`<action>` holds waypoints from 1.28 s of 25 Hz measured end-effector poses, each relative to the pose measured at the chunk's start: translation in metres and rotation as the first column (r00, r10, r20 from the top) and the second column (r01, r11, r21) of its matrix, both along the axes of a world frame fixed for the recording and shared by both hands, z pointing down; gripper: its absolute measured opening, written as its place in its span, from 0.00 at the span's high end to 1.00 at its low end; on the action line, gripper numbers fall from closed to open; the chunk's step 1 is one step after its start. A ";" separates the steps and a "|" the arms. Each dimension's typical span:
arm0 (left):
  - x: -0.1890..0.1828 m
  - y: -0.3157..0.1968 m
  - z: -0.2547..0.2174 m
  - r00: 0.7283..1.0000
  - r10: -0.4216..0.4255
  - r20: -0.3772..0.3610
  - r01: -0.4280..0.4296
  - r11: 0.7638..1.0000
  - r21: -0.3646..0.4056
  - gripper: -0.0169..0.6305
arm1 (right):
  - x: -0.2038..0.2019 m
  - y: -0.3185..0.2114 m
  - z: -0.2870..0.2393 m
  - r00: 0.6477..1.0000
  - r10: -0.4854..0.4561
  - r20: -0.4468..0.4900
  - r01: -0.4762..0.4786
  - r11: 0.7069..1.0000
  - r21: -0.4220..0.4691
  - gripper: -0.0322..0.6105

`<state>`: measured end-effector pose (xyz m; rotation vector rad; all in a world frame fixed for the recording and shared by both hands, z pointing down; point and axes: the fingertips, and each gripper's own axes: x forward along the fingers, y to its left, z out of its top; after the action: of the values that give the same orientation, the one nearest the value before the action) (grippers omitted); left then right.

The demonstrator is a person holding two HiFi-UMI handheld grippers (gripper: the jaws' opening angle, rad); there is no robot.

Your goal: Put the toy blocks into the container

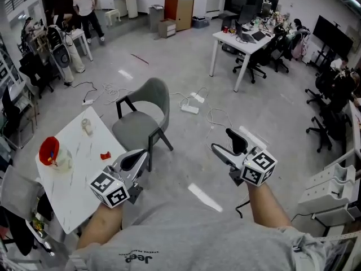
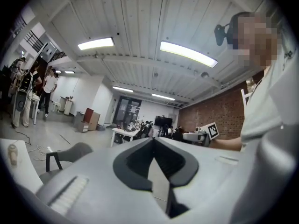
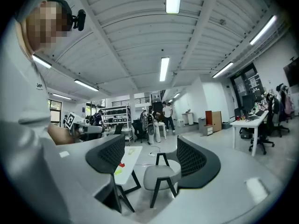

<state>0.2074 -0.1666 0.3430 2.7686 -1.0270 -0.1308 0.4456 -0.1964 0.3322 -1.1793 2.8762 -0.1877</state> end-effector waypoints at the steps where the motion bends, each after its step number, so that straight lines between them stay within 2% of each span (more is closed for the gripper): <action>1: 0.001 -0.005 0.001 1.000 -0.005 0.007 0.005 1.000 -0.007 0.88 | -0.001 -0.005 0.003 1.000 -0.009 0.000 0.009 1.000 -0.005 0.44; 6: 0.009 -0.029 0.008 1.000 0.013 0.002 -0.013 0.999 -0.031 0.88 | -0.003 -0.025 0.018 1.000 -0.012 -0.003 0.012 0.999 -0.037 0.44; 11: 0.008 -0.054 -0.002 0.997 0.075 0.007 -0.076 0.997 0.011 0.88 | -0.007 -0.035 0.017 1.000 0.029 -0.008 -0.029 0.998 -0.049 0.44; 15: -0.006 -0.074 -0.006 0.993 0.118 -0.007 -0.118 0.993 0.029 0.88 | -0.015 -0.038 0.012 0.995 0.092 -0.030 -0.093 0.994 -0.048 0.44; 19: -0.032 -0.090 -0.015 0.993 0.115 -0.003 -0.115 0.992 0.060 0.88 | -0.037 -0.050 0.005 0.993 0.104 -0.060 -0.106 0.994 -0.039 0.44; 22: -0.064 -0.098 -0.019 0.996 0.085 0.002 -0.085 0.993 0.077 0.88 | -0.071 -0.067 0.001 0.994 0.065 -0.092 -0.069 0.997 -0.032 0.44; 27: -0.144 -0.114 -0.011 0.999 -0.042 0.000 0.042 0.995 0.089 0.88 | -0.160 -0.106 0.013 0.986 -0.081 -0.145 0.071 0.995 -0.071 0.44; 30: -0.197 -0.114 0.001 0.990 -0.138 0.005 0.138 0.988 0.068 0.88 | -0.223 -0.124 0.035 0.959 -0.196 -0.203 0.178 0.978 -0.106 0.44; 32: -0.233 -0.109 0.015 0.979 -0.203 0.004 0.203 0.979 0.036 0.88 | -0.267 -0.132 0.057 0.930 -0.280 -0.236 0.250 0.957 -0.149 0.44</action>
<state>-0.0251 -0.2755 0.3581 2.6907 -1.3202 -0.1688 0.1784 -0.3281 0.3893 -0.8786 3.2902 -0.2271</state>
